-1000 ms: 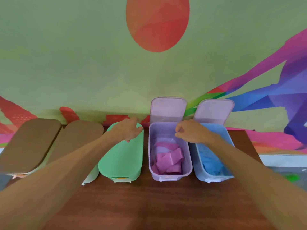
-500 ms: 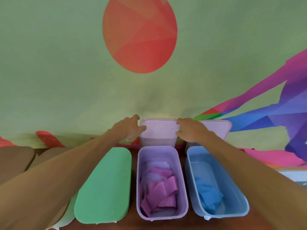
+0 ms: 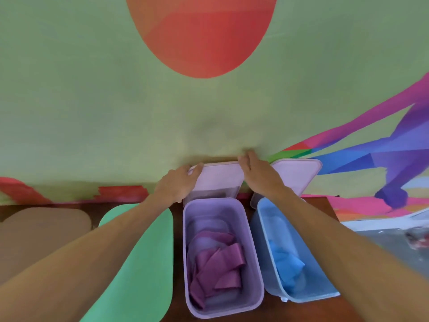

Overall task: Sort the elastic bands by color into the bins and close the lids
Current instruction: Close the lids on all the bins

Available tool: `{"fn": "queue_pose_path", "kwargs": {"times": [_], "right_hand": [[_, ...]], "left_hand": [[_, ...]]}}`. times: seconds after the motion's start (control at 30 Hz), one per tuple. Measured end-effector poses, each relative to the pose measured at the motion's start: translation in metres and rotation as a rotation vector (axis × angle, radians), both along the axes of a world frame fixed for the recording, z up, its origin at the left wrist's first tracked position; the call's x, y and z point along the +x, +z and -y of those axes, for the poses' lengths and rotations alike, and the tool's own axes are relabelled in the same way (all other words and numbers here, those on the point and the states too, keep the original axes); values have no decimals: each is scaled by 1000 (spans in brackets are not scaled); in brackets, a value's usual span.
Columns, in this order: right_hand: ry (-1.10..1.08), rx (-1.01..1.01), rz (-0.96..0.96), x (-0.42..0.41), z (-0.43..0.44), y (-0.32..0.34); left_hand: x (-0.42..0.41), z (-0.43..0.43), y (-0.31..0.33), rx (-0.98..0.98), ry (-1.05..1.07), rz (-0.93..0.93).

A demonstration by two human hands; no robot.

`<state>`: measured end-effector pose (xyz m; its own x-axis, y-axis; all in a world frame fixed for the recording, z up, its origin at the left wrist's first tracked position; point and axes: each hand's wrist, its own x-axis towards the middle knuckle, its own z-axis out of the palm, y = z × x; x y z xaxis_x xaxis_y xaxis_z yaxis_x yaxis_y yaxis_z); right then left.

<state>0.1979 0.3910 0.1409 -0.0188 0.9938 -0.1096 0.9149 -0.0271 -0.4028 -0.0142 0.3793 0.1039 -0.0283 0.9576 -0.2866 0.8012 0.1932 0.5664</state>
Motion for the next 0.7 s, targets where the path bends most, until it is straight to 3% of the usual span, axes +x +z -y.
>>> {"fn": "queue_pose_path", "kwargs": {"times": [0.2,0.3,0.43,0.53,0.7], "right_hand": [[-145,-173,-108,3,16,-5],[-217,-227,-262,6,31,-7],[-269,-236,-388,16,47,-9],[-279,-260,-590,28,61,-7],[-195,-289,-427,54,85,-14]], "left_hand": [[5,22,-1,-61,143,251],[13,41,7,-94,182,402],[27,69,14,-60,198,396],[37,94,24,-34,239,373],[55,140,34,-89,302,374]]}}
